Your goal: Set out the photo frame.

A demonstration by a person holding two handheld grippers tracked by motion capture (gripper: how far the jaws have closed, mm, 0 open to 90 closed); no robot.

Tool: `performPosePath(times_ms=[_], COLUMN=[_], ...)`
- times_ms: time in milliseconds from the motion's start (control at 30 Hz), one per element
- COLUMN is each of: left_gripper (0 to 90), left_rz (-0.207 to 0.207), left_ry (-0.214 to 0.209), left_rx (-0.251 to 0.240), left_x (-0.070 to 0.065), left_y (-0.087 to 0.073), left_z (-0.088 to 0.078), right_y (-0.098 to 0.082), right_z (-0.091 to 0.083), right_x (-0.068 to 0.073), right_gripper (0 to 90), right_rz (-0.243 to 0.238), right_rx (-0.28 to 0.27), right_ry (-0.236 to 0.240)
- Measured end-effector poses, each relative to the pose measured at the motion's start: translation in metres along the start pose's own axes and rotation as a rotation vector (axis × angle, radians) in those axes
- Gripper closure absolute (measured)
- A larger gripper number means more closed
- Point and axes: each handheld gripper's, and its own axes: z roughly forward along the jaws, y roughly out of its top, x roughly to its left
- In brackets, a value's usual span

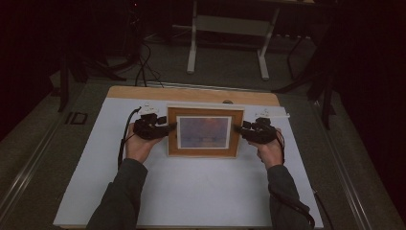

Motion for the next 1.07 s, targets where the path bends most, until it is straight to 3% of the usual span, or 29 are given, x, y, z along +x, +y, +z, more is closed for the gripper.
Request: performPosePath(times_ms=[500,1067], left_gripper=[50.7,50.7], left_rz=[0.001,-0.049], left_ry=[-0.004,0.017], left_rx=[-0.037,-0.060], left_x=[0.005,0.020], left_y=[-0.004,-0.022], left_z=[-0.020,-0.038], right_y=[-0.004,-0.013], right_z=[-0.009,-0.019], right_x=[-0.001,-0.006], right_gripper=[56.5,57.1], right_rz=[-0.003,0.002], right_rx=[0.000,0.005], right_ry=[0.010,0.005])
